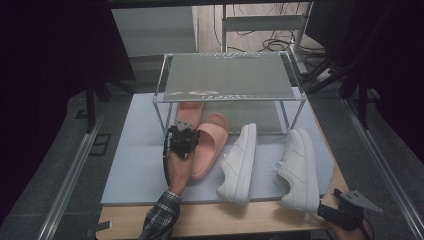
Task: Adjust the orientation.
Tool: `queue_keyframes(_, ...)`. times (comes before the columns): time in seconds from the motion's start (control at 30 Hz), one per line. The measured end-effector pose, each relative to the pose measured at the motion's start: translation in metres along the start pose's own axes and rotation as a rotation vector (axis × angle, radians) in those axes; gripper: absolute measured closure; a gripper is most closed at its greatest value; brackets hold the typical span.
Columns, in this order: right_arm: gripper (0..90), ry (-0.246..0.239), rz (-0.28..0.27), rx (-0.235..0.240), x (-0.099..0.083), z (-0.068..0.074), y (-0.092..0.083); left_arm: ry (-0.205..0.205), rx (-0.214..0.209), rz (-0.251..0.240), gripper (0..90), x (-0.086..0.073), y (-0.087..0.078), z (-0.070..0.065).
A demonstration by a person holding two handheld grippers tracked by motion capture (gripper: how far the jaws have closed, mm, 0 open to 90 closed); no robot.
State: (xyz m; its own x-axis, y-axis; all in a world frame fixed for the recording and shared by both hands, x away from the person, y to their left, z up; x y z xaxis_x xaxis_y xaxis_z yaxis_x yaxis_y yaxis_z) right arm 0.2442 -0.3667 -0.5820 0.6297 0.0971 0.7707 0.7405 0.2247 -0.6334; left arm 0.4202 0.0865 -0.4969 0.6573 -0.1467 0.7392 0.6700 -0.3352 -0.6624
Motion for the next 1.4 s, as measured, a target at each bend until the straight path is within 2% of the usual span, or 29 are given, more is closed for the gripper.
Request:
queue_keyframes(0.13, 13.3, -0.001, 0.001, 0.001, 0.000, 0.000, 0.000, -0.025, 0.018, -0.018, 82.8, 0.004, 0.011, -0.002)
queue_keyframes(0.4, 13.3, -0.004, 0.001, 0.001, 0.000, 0.000, 0.000, -0.076, 0.095, -0.047, 82.8, 0.011, 0.029, -0.003)
queue_keyframes(0.5, 13.2, -0.005, 0.001, 0.001, 0.000, 0.000, 0.000, -0.079, 0.100, -0.033, 81.3, 0.010, 0.036, -0.003)
queue_keyframes(0.6, 13.3, -0.005, -0.001, 0.002, 0.000, 0.000, 0.000, -0.090, 0.080, -0.035, 80.4, 0.008, 0.035, 0.000)
queue_keyframes(0.73, 13.2, -0.006, -0.001, 0.001, 0.000, 0.000, 0.000, -0.058, 0.060, -0.035, 74.8, 0.005, 0.019, 0.004)
queue_keyframes(0.8, 13.2, -0.006, 0.000, 0.000, 0.000, 0.000, 0.000, -0.034, 0.041, -0.045, 74.8, 0.002, 0.010, 0.004)
queue_keyframes(0.9, 13.2, -0.007, 0.000, 0.000, 0.000, 0.000, 0.000, 0.017, 0.013, -0.042, 75.9, -0.004, -0.004, 0.004)
queue_keyframes(1.0, 13.2, -0.007, 0.000, 0.000, 0.000, 0.000, 0.000, 0.082, -0.040, -0.026, 79.9, -0.013, -0.017, 0.001)
queue_keyframes(1.07, 13.3, -0.007, 0.000, -0.001, 0.000, 0.000, 0.000, 0.121, -0.088, -0.005, 81.1, -0.021, -0.024, -0.004)
queue_keyframes(1.13, 13.3, -0.007, 0.000, -0.001, 0.000, 0.001, 0.000, 0.148, -0.108, 0.010, 83.5, -0.031, -0.031, -0.007)
queue_keyframes(1.23, 13.3, -0.007, 0.000, 0.000, 0.000, 0.001, 0.000, 0.173, -0.140, 0.026, 89.4, -0.048, -0.040, -0.009)
queue_keyframes(1.4, 13.3, -0.006, 0.000, 0.000, 0.000, 0.001, 0.000, 0.197, -0.174, 0.066, 89.9, -0.077, -0.049, -0.011)
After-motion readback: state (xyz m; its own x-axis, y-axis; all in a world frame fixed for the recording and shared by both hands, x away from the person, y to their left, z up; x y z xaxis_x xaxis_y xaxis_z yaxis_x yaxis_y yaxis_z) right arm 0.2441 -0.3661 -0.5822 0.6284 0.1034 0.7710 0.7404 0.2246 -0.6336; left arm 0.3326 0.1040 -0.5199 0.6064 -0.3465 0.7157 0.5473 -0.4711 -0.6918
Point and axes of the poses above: each handheld gripper's, and its own axes: y roughly forward along the jaws, x roughly out of its top, z roughly to its left, the point moved 5 cm from there along y, roughly forward along the jaws, and after that the axes turned 7 degrees about z, right-handed, at the moved point
